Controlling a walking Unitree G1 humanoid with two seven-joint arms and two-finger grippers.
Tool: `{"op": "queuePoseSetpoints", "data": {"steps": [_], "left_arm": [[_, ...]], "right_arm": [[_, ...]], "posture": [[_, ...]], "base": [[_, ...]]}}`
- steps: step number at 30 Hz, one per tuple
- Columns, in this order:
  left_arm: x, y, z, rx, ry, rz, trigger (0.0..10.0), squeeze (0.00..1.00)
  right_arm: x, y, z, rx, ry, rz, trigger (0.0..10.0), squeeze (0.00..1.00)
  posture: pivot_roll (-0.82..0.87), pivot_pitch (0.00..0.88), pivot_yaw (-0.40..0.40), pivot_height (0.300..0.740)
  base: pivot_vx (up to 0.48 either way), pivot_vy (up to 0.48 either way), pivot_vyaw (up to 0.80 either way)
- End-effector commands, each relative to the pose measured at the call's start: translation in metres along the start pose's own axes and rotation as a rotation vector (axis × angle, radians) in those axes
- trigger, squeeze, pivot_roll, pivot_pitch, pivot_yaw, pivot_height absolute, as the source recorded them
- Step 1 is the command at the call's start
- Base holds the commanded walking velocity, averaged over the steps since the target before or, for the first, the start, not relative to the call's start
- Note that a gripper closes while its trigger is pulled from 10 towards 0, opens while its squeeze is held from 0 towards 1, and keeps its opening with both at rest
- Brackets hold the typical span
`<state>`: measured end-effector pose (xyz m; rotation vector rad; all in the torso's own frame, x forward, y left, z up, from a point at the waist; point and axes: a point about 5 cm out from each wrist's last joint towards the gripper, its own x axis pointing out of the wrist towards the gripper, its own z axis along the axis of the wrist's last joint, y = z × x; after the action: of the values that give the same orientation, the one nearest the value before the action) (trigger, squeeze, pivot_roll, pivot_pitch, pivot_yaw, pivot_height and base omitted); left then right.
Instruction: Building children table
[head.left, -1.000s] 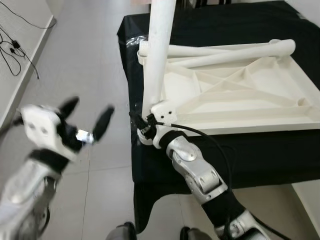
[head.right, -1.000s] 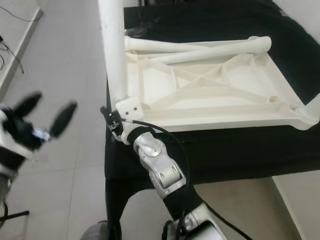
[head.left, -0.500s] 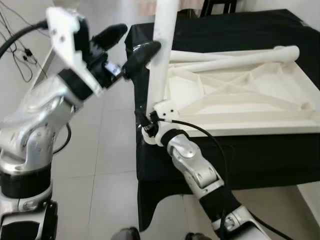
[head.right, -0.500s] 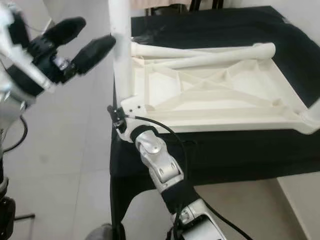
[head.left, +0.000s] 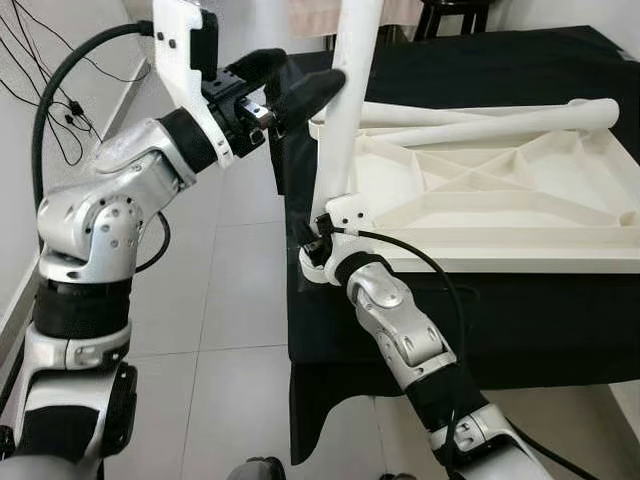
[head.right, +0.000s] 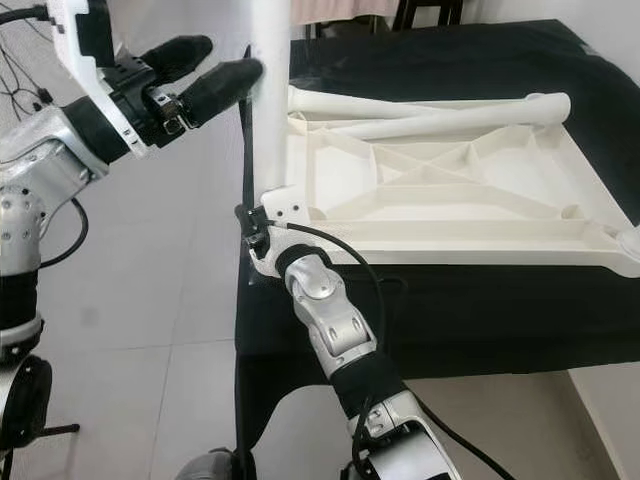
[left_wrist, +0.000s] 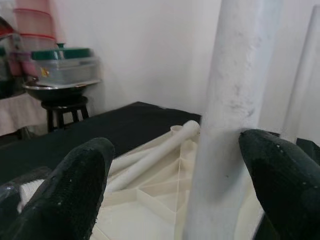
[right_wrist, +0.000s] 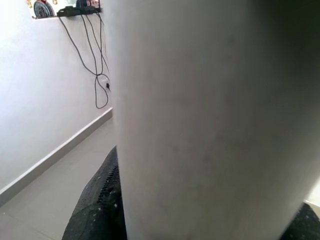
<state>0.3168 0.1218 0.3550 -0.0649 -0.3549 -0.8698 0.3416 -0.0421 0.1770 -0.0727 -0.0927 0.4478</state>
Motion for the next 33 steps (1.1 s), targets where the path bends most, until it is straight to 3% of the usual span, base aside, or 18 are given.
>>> {"op": "queuePoseSetpoints", "data": {"steps": [1, 3, 8, 13, 14, 15, 32, 33], "left_arm": [[0.009, -0.016, -0.024, -0.057, 0.127, -0.101, 10.0, 0.00], [0.007, -0.023, -0.022, -0.047, 0.129, -0.164, 10.0, 0.00], [0.006, -0.026, -0.020, -0.028, 0.138, -0.201, 10.0, 0.00], [0.010, -0.017, -0.018, 0.020, 0.132, -0.121, 10.0, 0.00], [0.011, -0.014, -0.017, 0.029, 0.125, -0.094, 9.5, 0.00], [0.013, -0.012, -0.015, 0.033, 0.115, -0.076, 0.0, 0.00], [0.014, -0.012, -0.008, 0.013, 0.028, -0.022, 0.0, 0.00], [0.014, -0.012, -0.008, 0.005, 0.020, -0.014, 0.0, 0.00]], "right_arm": [[0.002, 0.017, -0.007, -0.107, 0.047, 0.053, 10.0, 0.00], [0.002, 0.018, -0.008, -0.102, 0.047, 0.056, 10.0, 0.00], [0.003, 0.020, -0.008, -0.097, 0.047, 0.062, 10.0, 0.00], [0.003, 0.021, -0.008, -0.091, 0.045, 0.066, 10.0, 0.00], [0.003, 0.022, -0.008, -0.090, 0.045, 0.067, 10.0, 0.00], [0.003, 0.022, -0.008, -0.089, 0.044, 0.069, 10.0, 0.00], [0.012, 0.014, 0.001, -0.099, 0.016, 0.105, 10.0, 0.00], [0.014, 0.012, 0.008, -0.090, -0.015, 0.174, 10.0, 1.00]], "posture": [[0.03, 0.159, 0.040, 0.740], [0.03, 0.158, 0.041, 0.740], [0.04, 0.158, 0.043, 0.740], [0.04, 0.157, 0.043, 0.740], [0.04, 0.156, 0.044, 0.740], [0.03, 0.155, 0.044, 0.740], [0.03, 0.138, 0.038, 0.740], [0.03, 0.135, 0.036, 0.740]], "base": [[0.000, 0.000, 0.00], [0.000, 0.000, 0.00], [0.000, 0.000, 0.00], [0.000, 0.000, 0.00], [0.000, 0.000, 0.00], [0.000, 0.000, 0.00], [0.000, 0.000, 0.00], [0.000, 0.000, 0.00]]}}
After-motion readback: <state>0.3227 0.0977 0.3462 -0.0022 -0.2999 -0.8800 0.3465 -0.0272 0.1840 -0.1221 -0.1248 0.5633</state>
